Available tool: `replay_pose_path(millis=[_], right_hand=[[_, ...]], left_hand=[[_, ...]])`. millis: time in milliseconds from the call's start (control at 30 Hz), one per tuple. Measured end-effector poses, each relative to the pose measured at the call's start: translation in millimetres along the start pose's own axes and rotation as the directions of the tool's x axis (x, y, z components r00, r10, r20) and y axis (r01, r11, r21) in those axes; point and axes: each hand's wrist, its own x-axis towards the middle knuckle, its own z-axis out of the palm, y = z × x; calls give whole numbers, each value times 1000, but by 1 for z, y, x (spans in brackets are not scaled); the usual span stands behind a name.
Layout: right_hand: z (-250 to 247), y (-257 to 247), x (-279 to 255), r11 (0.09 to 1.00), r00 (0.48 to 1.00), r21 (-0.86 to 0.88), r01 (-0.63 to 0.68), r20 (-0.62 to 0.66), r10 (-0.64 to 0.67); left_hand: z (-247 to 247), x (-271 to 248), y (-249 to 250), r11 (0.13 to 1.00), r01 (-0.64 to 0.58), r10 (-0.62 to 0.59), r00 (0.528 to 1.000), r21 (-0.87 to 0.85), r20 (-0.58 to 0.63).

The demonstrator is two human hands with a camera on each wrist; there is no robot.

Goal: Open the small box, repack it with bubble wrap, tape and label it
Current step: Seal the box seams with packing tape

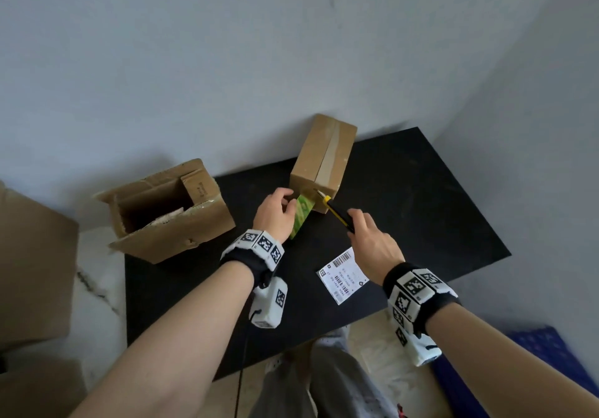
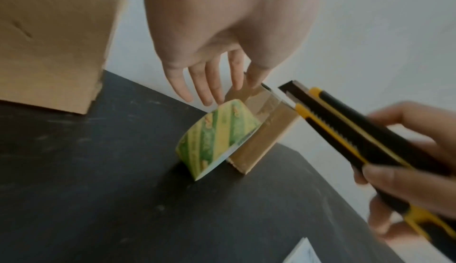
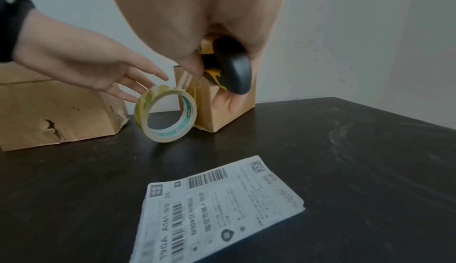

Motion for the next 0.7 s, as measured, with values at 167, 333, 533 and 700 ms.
replay_pose_path(millis=[167,333,533,700], right_hand=[[-2,8,7,999,1000,-30,25,15,-24],[-3,11,16,994,997,-91,53,56,-49],[-5,7,24,975,993,-188,119,47,-112],[-13,-3,21,956,991,-264,125,84,-107]], left_hand=[[9,21,8,997,63,-58,993,-41,106],[15,22,6,988,98,-85,990,-119,109],[19,16,8,954,147,-156,988,-259,-13],[23,13,13,954,151,-179,980,-258,-88]])
